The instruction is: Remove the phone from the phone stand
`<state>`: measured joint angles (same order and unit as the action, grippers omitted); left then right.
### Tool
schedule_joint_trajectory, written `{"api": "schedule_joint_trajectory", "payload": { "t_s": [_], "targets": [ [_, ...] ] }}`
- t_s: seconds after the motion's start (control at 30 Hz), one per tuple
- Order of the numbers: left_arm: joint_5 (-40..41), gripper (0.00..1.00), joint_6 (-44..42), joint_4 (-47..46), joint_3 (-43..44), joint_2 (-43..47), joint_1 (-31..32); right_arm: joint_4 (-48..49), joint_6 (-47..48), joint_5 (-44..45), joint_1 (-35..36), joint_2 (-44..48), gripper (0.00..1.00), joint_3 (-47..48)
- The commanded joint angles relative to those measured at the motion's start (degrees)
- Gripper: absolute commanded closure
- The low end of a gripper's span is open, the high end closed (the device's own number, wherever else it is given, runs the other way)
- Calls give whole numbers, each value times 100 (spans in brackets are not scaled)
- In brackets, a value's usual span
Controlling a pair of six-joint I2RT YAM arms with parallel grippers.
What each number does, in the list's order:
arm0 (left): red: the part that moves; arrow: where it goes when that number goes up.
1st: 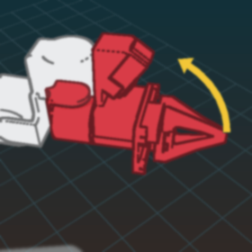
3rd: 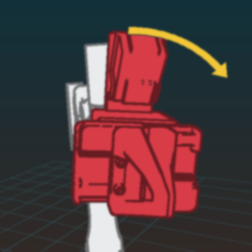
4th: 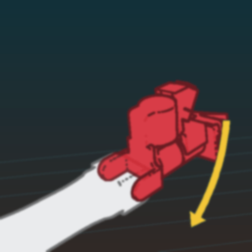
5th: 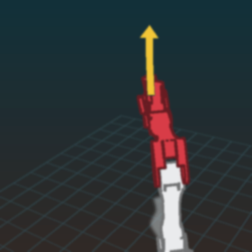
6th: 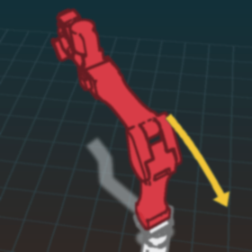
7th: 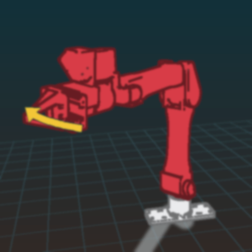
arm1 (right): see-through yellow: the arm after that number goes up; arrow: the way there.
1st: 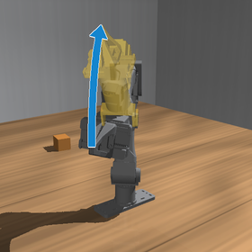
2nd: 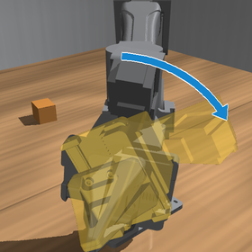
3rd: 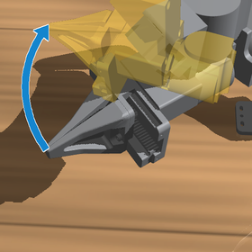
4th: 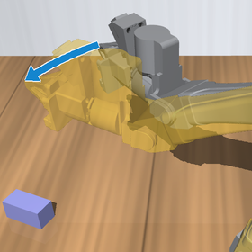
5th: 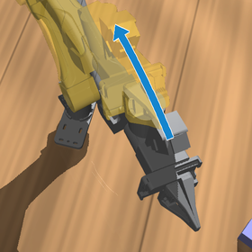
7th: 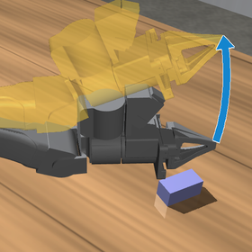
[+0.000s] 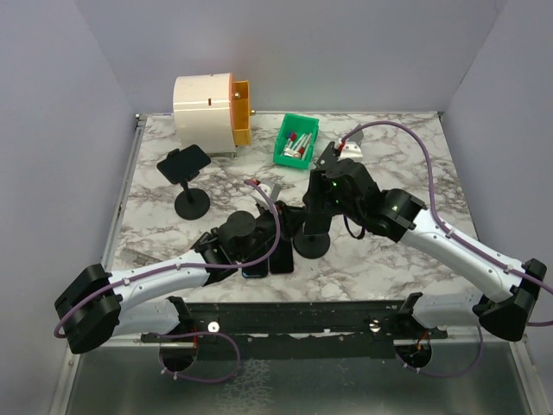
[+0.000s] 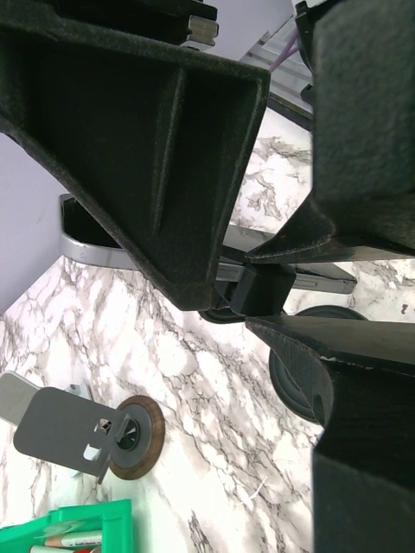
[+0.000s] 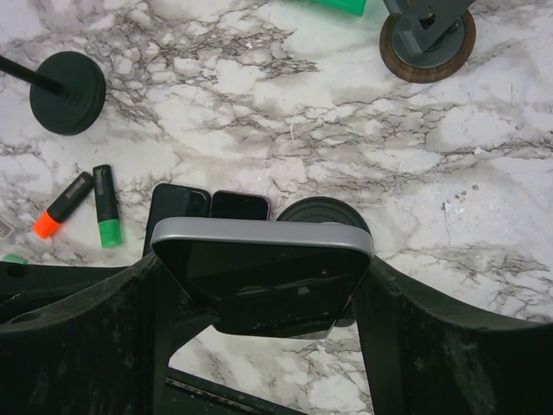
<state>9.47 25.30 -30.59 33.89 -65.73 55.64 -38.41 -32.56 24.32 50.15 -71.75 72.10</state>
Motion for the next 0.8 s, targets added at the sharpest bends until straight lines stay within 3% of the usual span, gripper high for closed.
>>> {"api": "schedule_joint_trajectory", "payload": {
  "t_s": [0.0, 0.3, 0.77],
  "targets": [
    [758, 100, 53, 115, -167, 242, -232, -926, 286, 730, -127, 241, 100, -109],
    [503, 100, 379, -31, -250, 137, -389, -982, 276, 756, -120, 377, 100, -301],
    [-564, 100, 1175, -769, -398, -200, -813, -966, 267, 838, -121, 493, 100, -495]
  ]
}}
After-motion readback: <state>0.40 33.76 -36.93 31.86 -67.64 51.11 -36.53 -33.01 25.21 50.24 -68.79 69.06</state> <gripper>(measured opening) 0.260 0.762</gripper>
